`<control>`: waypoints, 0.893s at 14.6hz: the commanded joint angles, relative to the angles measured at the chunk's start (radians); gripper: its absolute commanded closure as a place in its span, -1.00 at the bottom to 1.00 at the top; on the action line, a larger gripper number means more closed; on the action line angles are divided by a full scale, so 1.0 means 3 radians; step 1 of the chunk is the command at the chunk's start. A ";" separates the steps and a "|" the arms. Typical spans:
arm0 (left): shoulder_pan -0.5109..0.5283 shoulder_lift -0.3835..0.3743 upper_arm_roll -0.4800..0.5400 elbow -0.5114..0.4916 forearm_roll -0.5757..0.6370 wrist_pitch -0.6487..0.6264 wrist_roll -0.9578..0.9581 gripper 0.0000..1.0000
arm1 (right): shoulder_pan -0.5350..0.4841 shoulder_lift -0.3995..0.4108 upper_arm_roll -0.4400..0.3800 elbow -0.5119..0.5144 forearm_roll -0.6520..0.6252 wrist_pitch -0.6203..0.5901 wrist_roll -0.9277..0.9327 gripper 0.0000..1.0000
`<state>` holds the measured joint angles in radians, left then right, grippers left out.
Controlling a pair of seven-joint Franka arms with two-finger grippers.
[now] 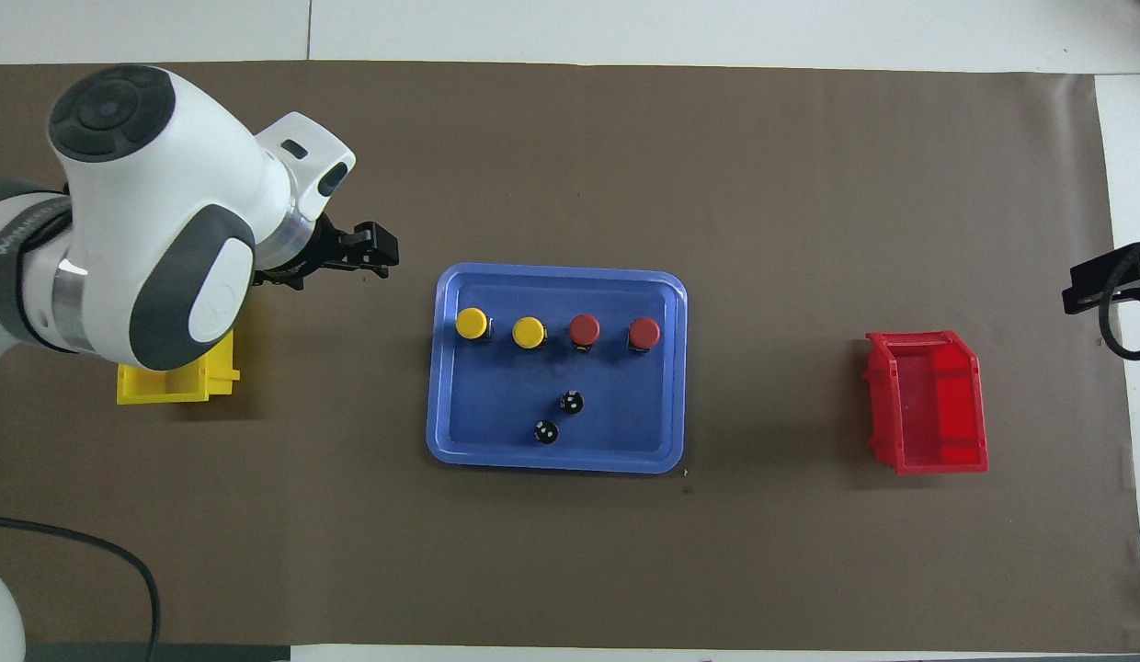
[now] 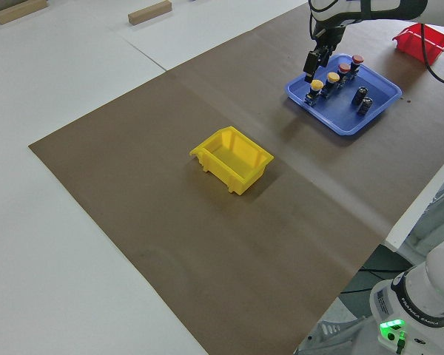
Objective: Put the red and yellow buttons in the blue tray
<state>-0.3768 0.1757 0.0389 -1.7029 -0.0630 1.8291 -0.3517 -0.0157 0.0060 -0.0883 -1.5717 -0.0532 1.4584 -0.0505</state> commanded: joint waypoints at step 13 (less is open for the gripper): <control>0.0653 -0.0836 0.0131 0.0006 0.0123 -0.0718 0.1039 -1.00 | -0.0009 -0.0092 0.0013 -0.0109 -0.0007 0.0047 -0.0062 -1.00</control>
<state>-0.1710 -0.0560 0.0648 -1.6990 -0.0435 1.6355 -0.0560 -0.0155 0.0060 -0.0882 -1.5718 -0.0532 1.4584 -0.0505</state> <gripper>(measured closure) 0.000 0.000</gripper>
